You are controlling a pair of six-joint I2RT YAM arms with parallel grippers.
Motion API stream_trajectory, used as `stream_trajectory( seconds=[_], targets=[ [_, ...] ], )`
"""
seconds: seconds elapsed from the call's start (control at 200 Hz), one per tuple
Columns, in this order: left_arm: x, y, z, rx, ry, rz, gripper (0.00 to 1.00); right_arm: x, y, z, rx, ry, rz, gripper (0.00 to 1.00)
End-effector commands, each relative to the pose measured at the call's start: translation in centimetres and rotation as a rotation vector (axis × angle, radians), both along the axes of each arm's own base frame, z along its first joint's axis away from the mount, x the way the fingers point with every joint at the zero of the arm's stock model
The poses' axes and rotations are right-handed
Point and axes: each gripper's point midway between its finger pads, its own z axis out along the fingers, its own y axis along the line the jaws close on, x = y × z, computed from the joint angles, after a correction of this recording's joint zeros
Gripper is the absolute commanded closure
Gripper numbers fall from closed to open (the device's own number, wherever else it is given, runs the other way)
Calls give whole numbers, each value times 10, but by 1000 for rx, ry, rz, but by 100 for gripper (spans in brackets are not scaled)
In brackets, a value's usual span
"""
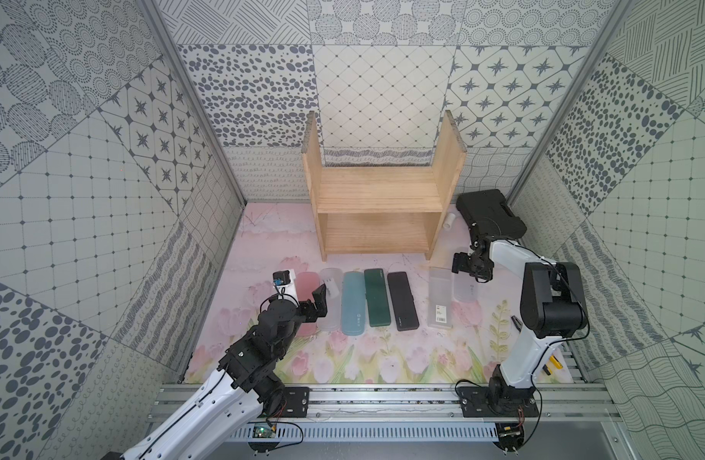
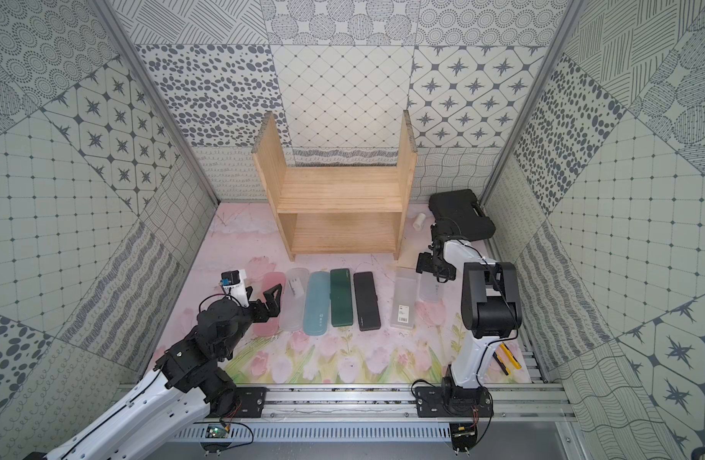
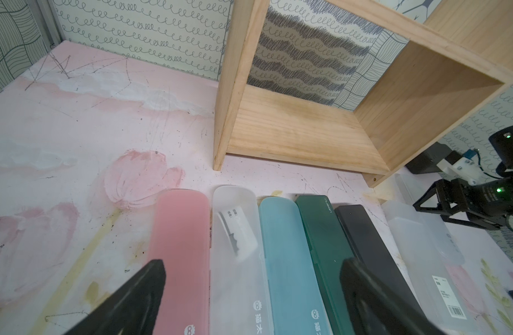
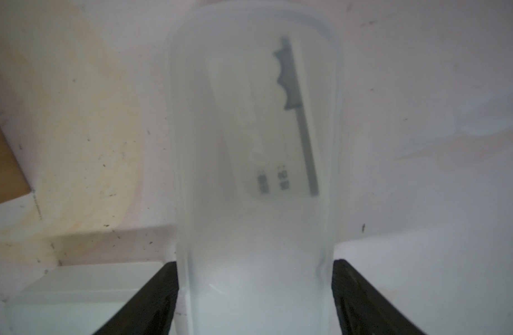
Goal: Remove the pencil cases from the shelf
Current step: Move the pencil case to the center of the board.
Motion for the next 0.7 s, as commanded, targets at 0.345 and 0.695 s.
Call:
stream_trajectory(
  seconds=[0.345, 0.695],
  targets=[
    [2, 1, 9, 6, -28, 4, 1, -14, -1, -9, 0, 60, 4, 11],
    [2, 2, 8, 10, -23, 10, 1, -19, -1, -13, -5, 78, 6, 18]
  ],
)
